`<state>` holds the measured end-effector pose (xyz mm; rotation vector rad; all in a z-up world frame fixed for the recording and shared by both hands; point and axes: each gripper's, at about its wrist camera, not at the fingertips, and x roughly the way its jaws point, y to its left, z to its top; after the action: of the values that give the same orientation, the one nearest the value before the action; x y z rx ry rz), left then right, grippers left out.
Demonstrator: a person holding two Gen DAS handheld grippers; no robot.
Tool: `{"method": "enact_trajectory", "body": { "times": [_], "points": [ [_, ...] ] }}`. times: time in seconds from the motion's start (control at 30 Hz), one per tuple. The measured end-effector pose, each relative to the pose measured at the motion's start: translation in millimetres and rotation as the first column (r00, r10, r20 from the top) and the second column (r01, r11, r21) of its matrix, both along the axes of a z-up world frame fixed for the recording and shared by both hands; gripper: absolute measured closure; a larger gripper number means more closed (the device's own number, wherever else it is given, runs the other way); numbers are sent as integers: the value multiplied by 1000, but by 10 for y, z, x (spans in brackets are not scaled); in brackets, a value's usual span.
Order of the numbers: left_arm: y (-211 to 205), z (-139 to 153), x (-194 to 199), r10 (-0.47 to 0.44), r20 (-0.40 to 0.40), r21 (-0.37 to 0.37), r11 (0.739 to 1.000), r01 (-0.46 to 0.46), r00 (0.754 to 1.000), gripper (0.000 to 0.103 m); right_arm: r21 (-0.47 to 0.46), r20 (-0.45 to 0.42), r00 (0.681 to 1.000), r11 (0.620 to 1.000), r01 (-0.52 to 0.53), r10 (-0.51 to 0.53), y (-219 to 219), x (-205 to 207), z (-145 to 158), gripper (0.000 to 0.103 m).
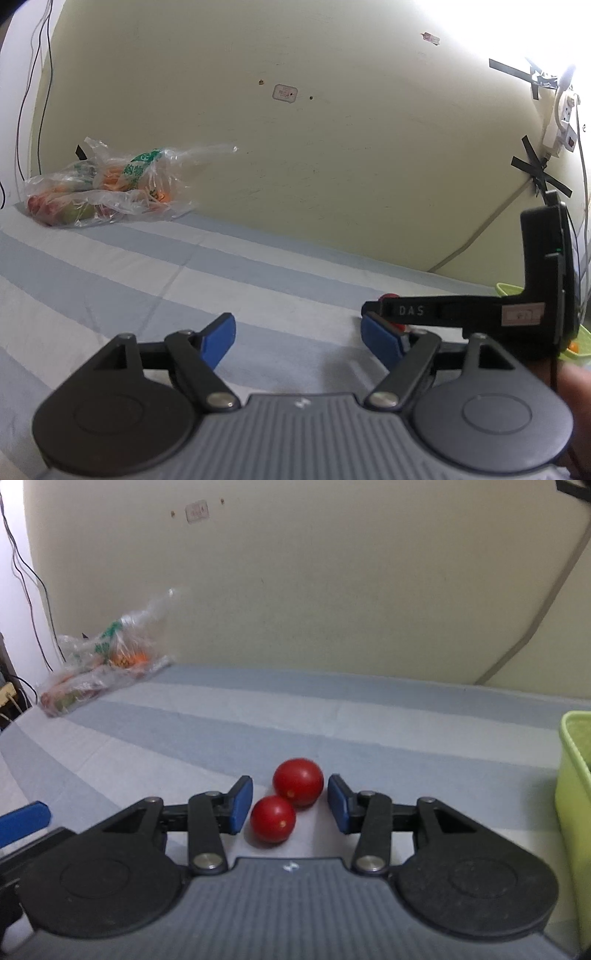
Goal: Organize fruits
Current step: 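Grasp a red cherry tomato with the right tool while the left tool grasps the other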
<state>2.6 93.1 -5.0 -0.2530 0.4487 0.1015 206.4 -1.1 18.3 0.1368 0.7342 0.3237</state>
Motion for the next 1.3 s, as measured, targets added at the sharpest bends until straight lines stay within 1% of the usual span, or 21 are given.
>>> {"method": "enact_trajectory", "body": {
  "times": [0.03,0.1,0.17,0.2,0.27,0.43,0.53,0.6,0.67,0.77,0.83,0.87,0.9,0.93,0.97,1.0,1.03,1.07,1.13,1.17,1.3],
  "points": [
    [5,-2,2,0,0,-3,1000,0,1000,25,-7,1,1000,1000,-10,10,18,-7,2,56],
    [13,-3,6,3,-2,-8,1000,-3,1000,25,-42,10,1000,999,-9,9,43,-37,14,65],
    [21,-3,3,5,0,-14,1000,-5,1000,25,-65,26,999,997,-33,34,53,-92,32,68],
    [26,-3,2,5,0,-16,1000,-5,1000,24,-71,31,998,996,-50,52,47,-135,41,75],
    [31,-2,0,2,1,-20,1000,-2,1000,24,-88,48,994,992,-93,98,35,-243,75,76],
    [46,3,-11,-29,9,-41,999,30,1000,22,-206,125,967,959,-195,223,-30,-666,140,77],
    [80,5,8,-48,3,-79,996,48,999,20,-234,149,958,950,-207,246,-111,-815,150,77],
    [86,30,82,-44,-14,-94,995,42,999,20,-220,145,960,954,-203,238,-180,-856,149,77],
    [51,142,240,-46,-30,-66,997,44,998,21,-200,146,961,958,-205,236,-230,-854,135,77],
    [-72,306,611,-91,-47,43,995,93,995,21,-168,141,964,965,-203,227,-278,-858,131,76],
    [-177,278,964,-127,-102,133,981,140,987,22,-144,129,966,968,-206,225,-271,-835,121,76],
    [-204,216,1132,-116,-135,176,975,139,984,24,-129,125,968,971,-203,219,-286,-833,122,76],
    [-197,152,1262,-103,-167,186,973,134,980,34,-113,121,969,973,-201,214,-308,-821,120,76],
    [-153,71,1391,-98,-214,156,979,133,972,45,-92,115,971,976,-199,209,-337,-806,118,76],
    [-90,18,1448,-116,-228,91,986,140,967,45,-67,105,973,978,-199,205,-381,-815,110,75],
    [-23,0,1449,-146,-214,6,989,151,966,52,-37,90,975,979,-201,203,-420,-784,99,74],
    [3,-13,1440,-161,-213,-35,987,157,964,54,-2,70,977,980,-201,200,-466,-742,81,71],
    [-6,-21,1411,-163,-208,-37,987,159,964,54,30,49,980,980,-196,194,-502,-700,60,65],
    [-56,-43,1334,-176,-198,-14,984,177,964,53,92,21,982,978,-188,187,-575,-643,29,64],
    [-80,-54,1306,-185,-196,-7,982,187,963,51,104,18,983,977,-186,185,-589,-670,19,64],
    [-255,-113,1303,-206,-215,45,974,221,955,51,58,32,979,978,-202,201,-490,-737,38,67]
  ]
}}
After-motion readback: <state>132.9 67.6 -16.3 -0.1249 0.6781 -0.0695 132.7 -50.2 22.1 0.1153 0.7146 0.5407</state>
